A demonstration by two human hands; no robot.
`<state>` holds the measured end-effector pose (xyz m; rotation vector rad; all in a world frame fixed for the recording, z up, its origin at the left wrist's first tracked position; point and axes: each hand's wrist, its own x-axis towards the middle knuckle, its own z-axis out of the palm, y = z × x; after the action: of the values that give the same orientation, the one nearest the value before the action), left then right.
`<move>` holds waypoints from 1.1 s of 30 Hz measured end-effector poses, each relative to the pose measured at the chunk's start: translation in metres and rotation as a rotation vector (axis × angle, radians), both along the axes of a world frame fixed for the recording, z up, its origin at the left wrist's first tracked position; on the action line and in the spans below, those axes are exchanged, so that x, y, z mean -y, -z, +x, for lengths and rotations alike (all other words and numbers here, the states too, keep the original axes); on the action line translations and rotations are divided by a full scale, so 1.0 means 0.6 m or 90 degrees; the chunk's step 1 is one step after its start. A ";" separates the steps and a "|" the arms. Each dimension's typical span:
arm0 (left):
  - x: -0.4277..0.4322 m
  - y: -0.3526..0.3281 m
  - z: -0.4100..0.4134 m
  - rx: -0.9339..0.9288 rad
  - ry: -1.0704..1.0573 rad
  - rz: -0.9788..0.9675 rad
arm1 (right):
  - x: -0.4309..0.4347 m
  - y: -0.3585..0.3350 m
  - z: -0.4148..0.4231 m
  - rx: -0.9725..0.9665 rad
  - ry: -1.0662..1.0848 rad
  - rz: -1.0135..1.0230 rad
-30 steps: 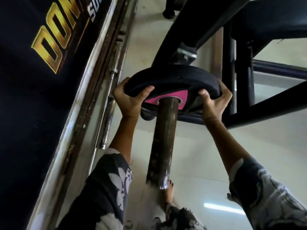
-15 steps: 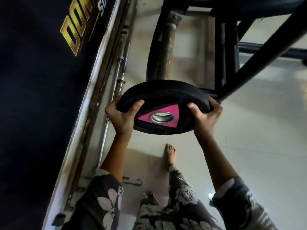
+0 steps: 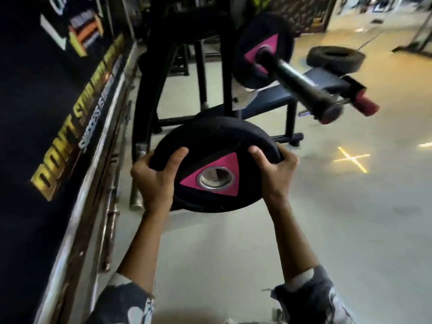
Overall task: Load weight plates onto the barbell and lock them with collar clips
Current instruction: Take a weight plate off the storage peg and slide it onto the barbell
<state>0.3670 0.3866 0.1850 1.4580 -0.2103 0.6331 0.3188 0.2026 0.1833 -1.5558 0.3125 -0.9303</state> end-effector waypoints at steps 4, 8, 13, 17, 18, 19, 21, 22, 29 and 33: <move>0.166 -0.033 -0.024 0.018 0.020 0.009 | 0.157 -0.036 -0.041 0.016 0.045 -0.039; 0.329 -0.047 -0.042 0.020 0.024 -0.010 | 0.319 -0.057 -0.056 0.013 0.064 -0.075; 0.414 -0.080 -0.046 0.070 0.013 -0.043 | 0.406 -0.086 -0.026 0.019 0.000 -0.083; 0.421 -0.090 -0.025 0.074 -0.038 -0.024 | 0.414 -0.096 0.015 0.002 -0.045 -0.092; 0.421 -0.088 -0.019 0.076 -0.054 -0.026 | 0.414 -0.095 0.022 0.003 -0.054 -0.097; 0.420 -0.085 -0.017 0.078 -0.072 -0.031 | 0.413 -0.092 0.025 0.007 -0.059 -0.103; 0.418 -0.079 -0.009 0.084 -0.100 -0.030 | 0.414 -0.087 0.032 0.020 -0.068 -0.103; 0.417 -0.076 -0.007 0.081 -0.110 -0.023 | 0.414 -0.086 0.033 0.021 -0.071 -0.099; 0.426 -0.093 -0.005 0.049 -0.126 0.009 | 0.433 -0.103 0.047 0.021 -0.059 -0.084; 0.430 -0.087 0.007 0.063 -0.146 0.015 | 0.439 -0.099 0.058 0.017 -0.075 -0.060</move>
<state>0.3713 0.1286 0.2369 1.4871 -0.1280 0.8923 0.3539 -0.0608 0.2426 -1.6282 0.1579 -0.8830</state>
